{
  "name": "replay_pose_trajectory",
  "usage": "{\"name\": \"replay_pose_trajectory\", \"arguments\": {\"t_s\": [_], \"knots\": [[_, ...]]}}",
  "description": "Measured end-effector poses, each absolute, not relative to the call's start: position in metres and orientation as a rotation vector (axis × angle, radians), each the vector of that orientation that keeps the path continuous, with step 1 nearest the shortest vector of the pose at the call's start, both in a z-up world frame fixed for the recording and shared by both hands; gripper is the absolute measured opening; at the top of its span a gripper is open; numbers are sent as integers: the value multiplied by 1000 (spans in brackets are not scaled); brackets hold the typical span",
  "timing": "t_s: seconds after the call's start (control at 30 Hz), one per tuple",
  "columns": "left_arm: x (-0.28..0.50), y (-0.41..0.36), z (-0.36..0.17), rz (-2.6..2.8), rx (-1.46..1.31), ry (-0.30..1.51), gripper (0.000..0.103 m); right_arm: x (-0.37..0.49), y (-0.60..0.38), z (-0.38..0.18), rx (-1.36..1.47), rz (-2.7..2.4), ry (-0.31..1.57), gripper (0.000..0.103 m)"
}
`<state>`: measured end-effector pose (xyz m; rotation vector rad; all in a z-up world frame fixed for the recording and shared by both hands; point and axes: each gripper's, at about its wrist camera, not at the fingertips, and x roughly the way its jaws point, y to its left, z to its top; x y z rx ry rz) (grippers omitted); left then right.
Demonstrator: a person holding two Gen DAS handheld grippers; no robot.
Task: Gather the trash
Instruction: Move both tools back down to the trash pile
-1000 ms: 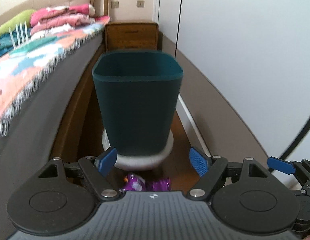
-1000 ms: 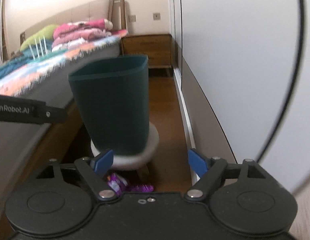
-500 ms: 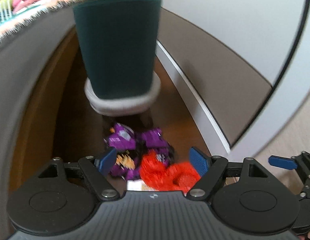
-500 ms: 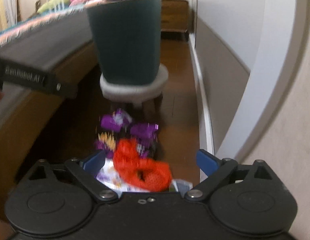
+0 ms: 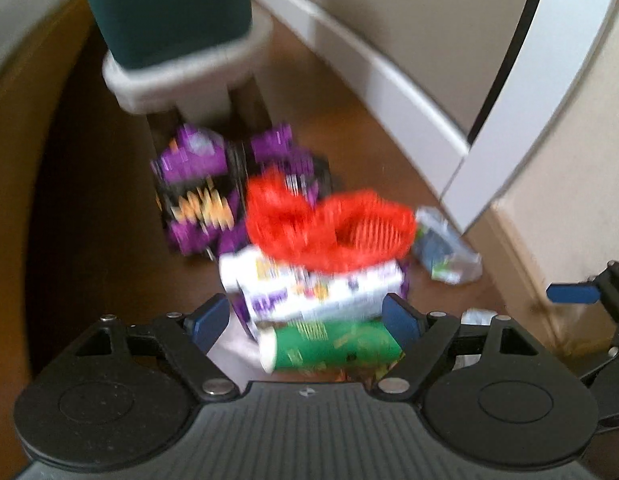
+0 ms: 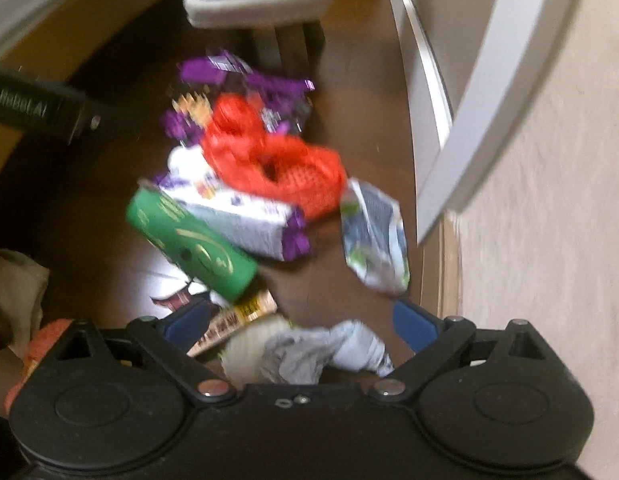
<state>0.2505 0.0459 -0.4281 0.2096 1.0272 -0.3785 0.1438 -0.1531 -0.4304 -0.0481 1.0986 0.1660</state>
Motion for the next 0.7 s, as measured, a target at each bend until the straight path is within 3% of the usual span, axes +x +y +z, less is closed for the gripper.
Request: {"name": "replay_pose_trajectory", "arguments": {"t_s": [0.23,0.7], "knots": [[259,41,-485,-379,198,1180,84,149,-159,-464,-30,127,1190,96],[287,88,-512,-312,-111,1336,84,155,-161,-482,16,143,1229,89]]}}
